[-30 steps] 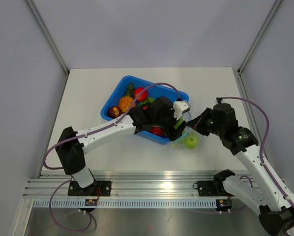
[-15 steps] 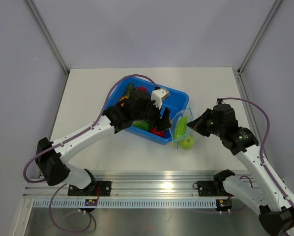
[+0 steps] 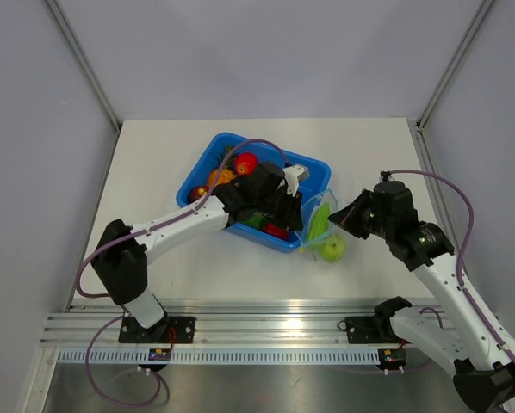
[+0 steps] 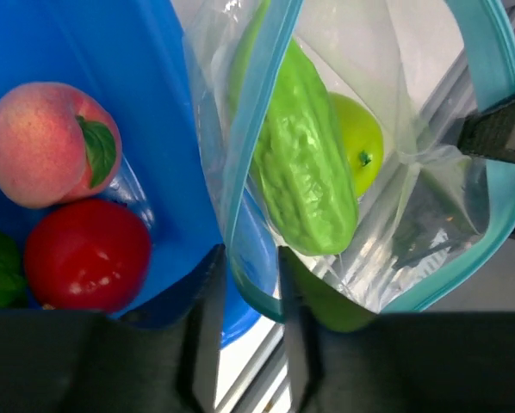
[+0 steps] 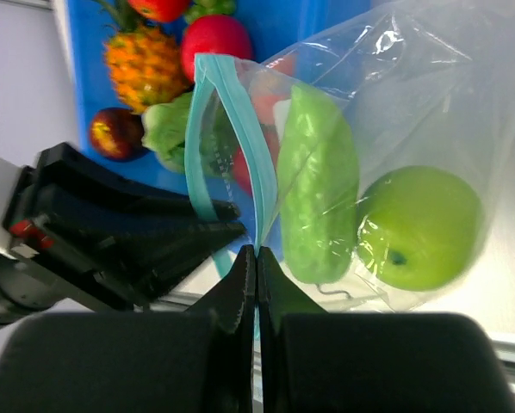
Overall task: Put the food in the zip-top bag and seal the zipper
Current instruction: Adjust the zipper on the food storage bag.
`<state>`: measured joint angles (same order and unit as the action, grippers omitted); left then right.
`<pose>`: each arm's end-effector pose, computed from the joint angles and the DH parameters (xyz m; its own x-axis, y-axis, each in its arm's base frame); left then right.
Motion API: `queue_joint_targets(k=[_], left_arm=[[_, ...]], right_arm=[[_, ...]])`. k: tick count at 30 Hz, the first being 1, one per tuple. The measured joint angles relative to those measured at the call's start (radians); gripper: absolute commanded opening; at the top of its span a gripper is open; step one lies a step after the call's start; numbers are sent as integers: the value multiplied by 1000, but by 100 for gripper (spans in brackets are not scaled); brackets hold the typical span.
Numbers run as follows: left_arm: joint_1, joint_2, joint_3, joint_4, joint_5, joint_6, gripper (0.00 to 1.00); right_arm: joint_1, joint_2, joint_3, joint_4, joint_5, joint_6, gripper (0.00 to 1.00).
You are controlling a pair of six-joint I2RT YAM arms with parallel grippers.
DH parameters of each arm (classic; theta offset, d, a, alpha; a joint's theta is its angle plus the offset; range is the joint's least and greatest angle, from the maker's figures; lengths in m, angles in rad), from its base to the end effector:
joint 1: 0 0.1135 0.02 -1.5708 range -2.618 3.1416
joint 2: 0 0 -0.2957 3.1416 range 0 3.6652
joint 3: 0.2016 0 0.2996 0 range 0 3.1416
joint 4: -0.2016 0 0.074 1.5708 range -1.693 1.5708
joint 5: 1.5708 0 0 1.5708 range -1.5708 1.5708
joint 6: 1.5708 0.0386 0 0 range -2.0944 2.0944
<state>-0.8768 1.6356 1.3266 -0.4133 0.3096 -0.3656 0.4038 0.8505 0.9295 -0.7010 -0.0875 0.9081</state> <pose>0.2597 -0.3305 0.3032 -0.7089 0.3196 -0.6287 0.6691 0.5865 -0.4564 0.1865 0.0833 0.3532 -0.6897 0.5593 -0.4599 0.1414 0.7269 0.6720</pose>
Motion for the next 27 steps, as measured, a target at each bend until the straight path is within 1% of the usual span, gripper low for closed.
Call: queue_joint_targets(k=[1, 3, 7, 10, 13, 17, 23, 27], left_arm=[[0, 10, 9, -2, 1, -4, 0], [-1, 26, 27, -9, 2, -12, 0], [-5, 42, 60, -16, 7, -20, 0], [-14, 68, 119, -42, 10, -26, 0], [-30, 113, 185, -56, 17, -27, 0], [-44, 167, 235, -90, 20, -27, 0], [-50, 185, 240, -130, 19, -23, 0], [-50, 187, 240, -138, 16, -19, 0]], right_arm=[[0, 3, 8, -17, 8, -9, 0], [1, 18, 41, -85, 59, -33, 0], [2, 77, 139, -250, 208, -85, 0], [2, 135, 204, -333, 285, -118, 0], [2, 157, 219, -338, 275, -135, 0], [2, 145, 219, -311, 253, -144, 0], [2, 181, 190, -342, 323, -150, 0], [2, 164, 158, -356, 359, -150, 0]])
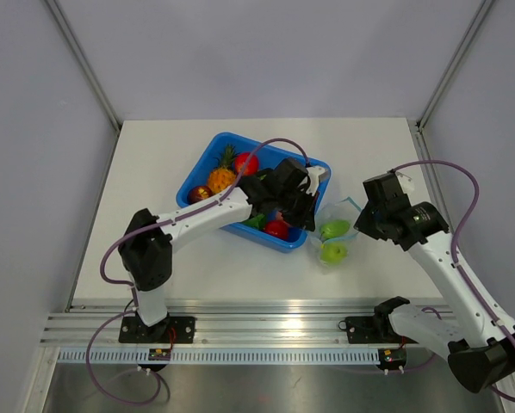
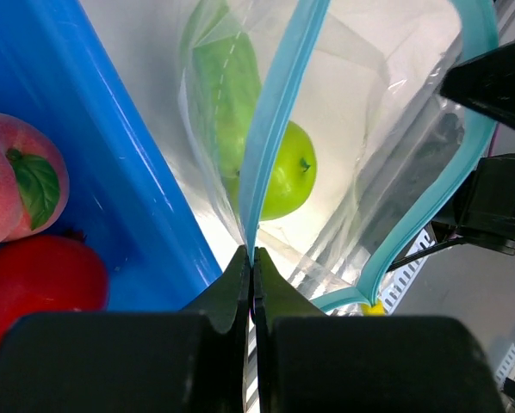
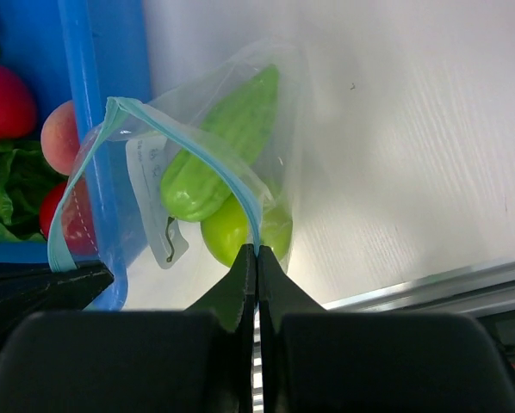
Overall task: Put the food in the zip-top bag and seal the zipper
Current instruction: Adjust the zipper on the food storage bag.
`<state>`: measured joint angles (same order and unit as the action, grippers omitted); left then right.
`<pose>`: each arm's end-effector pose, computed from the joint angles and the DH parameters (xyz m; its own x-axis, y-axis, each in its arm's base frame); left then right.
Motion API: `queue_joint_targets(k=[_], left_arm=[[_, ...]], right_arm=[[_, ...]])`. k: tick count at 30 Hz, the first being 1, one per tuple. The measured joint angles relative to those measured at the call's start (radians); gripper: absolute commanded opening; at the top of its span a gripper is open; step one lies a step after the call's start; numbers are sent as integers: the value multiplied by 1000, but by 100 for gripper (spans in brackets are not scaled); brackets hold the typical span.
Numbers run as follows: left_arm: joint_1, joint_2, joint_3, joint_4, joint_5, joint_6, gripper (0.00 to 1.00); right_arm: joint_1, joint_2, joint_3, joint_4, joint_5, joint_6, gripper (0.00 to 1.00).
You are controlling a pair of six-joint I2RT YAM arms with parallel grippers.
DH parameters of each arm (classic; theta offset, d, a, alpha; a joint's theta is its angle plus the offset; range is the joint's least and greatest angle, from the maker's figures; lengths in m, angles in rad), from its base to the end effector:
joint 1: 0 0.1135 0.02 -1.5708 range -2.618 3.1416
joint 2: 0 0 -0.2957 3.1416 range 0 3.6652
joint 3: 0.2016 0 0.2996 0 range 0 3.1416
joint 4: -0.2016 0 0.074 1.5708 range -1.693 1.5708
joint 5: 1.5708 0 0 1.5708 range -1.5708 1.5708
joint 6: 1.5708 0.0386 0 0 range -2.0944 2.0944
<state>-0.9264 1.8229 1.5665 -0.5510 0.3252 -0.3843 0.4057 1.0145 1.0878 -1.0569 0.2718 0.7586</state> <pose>0.2721 -0.3826 0.3036 -0.7361 0.3883 -0.5544 0.6626 0.5805 -0.4732 0.2005 0.0749 0.3534 -0.7227 0.4108 -0.5559 0.3495 0.9110 0.2189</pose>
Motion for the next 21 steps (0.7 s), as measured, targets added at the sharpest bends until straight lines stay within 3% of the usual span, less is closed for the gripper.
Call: queue_joint_targets(k=[5, 7, 8, 10, 13, 18, 21], left_arm=[[0, 8, 0, -1, 0, 0, 0], [0, 10, 0, -2, 0, 3, 17], [0, 11, 5, -6, 0, 6, 38], [0, 16, 31, -34, 0, 17, 46], [0, 18, 107, -92, -5, 36, 67], [22, -60, 136, -124, -46, 71, 72], [111, -110, 155, -167, -88, 55, 75]], right_arm=[[0, -7, 6, -5, 18, -5, 0], [0, -5, 6, -3, 18, -8, 0], [0, -6, 6, -3, 18, -8, 0], [0, -7, 6, -3, 18, -7, 0], [0, -8, 6, -3, 25, -7, 0], [0, -13, 6, -3, 26, -7, 0], [0, -15, 6, -3, 26, -7, 0]])
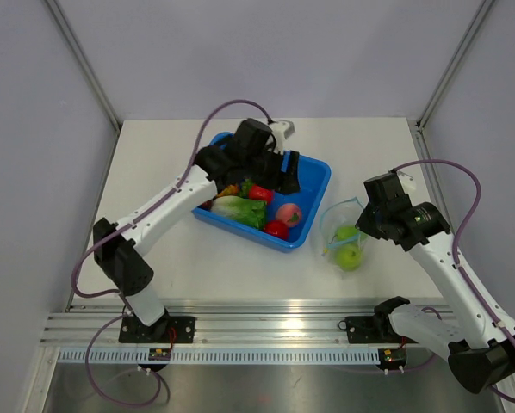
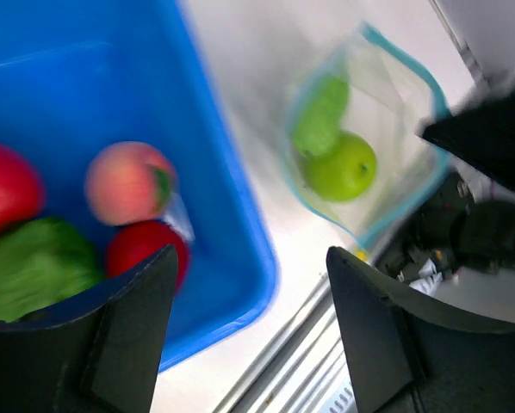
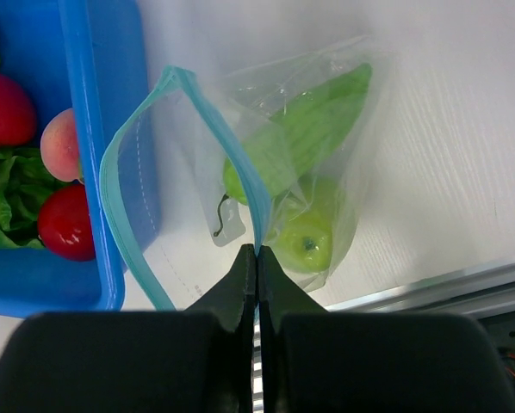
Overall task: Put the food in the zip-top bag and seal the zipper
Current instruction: Adjust the zipper on the food storage bag.
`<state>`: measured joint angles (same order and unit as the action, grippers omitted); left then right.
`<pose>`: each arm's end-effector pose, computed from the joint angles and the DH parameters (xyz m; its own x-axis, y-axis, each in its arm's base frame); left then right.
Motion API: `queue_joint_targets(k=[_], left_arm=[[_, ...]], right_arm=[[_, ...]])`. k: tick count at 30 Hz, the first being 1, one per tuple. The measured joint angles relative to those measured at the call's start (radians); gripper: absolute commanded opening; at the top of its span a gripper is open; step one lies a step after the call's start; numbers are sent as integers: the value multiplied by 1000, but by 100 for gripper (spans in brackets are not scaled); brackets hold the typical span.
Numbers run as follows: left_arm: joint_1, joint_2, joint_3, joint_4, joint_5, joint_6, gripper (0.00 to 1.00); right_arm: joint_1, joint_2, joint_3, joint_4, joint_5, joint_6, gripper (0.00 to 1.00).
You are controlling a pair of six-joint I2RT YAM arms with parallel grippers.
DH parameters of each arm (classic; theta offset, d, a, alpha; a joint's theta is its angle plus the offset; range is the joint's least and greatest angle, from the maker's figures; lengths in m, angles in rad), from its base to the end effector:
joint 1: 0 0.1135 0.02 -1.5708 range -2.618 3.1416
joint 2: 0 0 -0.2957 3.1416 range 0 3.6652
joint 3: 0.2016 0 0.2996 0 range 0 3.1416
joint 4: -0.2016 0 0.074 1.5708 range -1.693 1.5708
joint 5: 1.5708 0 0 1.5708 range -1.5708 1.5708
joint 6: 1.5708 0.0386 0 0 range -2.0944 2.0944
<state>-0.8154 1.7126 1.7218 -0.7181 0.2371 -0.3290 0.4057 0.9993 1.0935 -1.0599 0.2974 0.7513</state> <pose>0.2946 -0.3261 0.3963 -0.6905 0.2751 -0.6690 0.6412 0.6609 -0.3900 0.1972 0.0724 0.3583 -0.7053 0.4074 -0.5802 0.3520 0.9116 0.2122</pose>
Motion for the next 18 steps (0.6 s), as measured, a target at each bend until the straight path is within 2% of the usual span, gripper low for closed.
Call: queue_joint_targets(k=[4, 6, 10, 18], left_arm=[[187, -23, 6, -21, -90, -35, 78], [255, -21, 6, -53, -184, -39, 87], [294, -21, -5, -109, -354, -54, 88], [412, -18, -48, -201, -487, -56, 89]], right_arm=[[0, -2, 0, 1, -2, -4, 0], [0, -2, 0, 3, -3, -8, 0], [0, -2, 0, 16, -3, -19, 0], [0, 42, 0, 61, -30, -39, 0]])
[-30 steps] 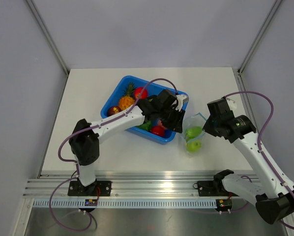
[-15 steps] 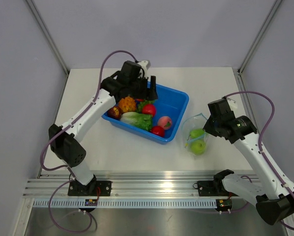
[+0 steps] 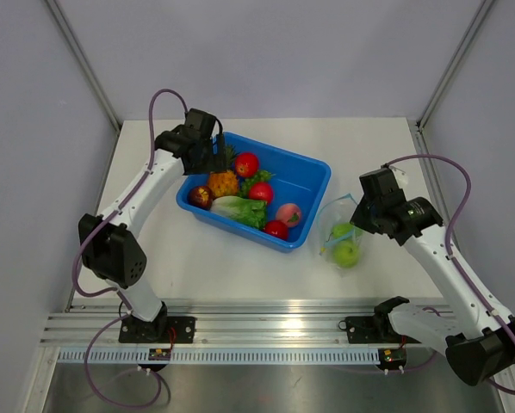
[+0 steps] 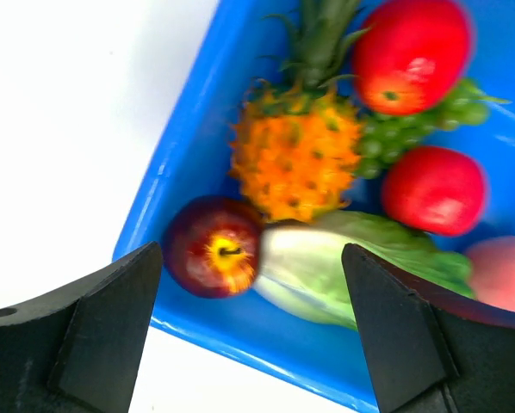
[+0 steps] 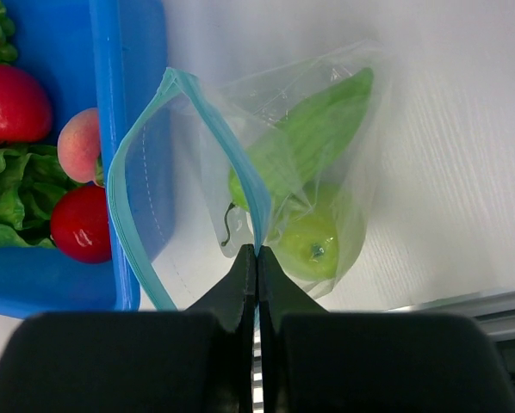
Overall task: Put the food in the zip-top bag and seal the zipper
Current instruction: Pick up the fake vegetable from the bin.
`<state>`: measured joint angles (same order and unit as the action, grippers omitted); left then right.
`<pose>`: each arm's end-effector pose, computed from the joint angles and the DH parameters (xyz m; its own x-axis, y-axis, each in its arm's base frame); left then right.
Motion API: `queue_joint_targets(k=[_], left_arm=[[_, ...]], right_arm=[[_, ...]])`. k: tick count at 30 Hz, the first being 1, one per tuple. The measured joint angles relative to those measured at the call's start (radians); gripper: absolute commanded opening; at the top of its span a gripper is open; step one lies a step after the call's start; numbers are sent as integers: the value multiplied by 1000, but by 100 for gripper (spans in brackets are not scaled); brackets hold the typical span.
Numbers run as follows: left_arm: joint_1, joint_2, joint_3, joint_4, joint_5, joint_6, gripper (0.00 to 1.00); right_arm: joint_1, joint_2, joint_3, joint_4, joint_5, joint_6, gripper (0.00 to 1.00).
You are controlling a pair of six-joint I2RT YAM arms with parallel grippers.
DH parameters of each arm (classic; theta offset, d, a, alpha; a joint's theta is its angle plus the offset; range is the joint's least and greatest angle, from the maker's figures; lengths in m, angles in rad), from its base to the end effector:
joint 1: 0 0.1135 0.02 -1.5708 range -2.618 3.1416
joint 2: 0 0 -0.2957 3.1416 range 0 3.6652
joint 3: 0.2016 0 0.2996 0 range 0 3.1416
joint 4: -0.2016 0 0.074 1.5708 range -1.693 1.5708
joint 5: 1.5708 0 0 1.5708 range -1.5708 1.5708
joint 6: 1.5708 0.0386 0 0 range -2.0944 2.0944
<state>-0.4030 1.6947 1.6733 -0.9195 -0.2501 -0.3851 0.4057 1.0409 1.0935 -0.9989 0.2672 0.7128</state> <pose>0.3873 -0.1547 0.3706 -0.7813 -0.0626 -0.6211 -0.0514 0.9980 -0.0359 0.2113 0.0796 0.3538 -0.7201 0.3772 -0.5824 0.3068 0.9259 0.2203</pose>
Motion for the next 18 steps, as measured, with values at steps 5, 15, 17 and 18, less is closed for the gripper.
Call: queue_joint_targets(k=[5, 15, 17, 18], left_arm=[[-2, -5, -128, 13, -25, -2, 93], [-9, -6, -228, 50, -71, -33, 86], [-10, -6, -230, 55, -81, -37, 86], [-11, -6, -230, 57, -89, -40, 86]], right_arm=[[0, 26, 0, 29, -26, -10, 0], [0, 28, 0, 36, -50, -14, 0], [0, 28, 0, 36, -51, -15, 0], [0, 28, 0, 36, -51, -15, 0]])
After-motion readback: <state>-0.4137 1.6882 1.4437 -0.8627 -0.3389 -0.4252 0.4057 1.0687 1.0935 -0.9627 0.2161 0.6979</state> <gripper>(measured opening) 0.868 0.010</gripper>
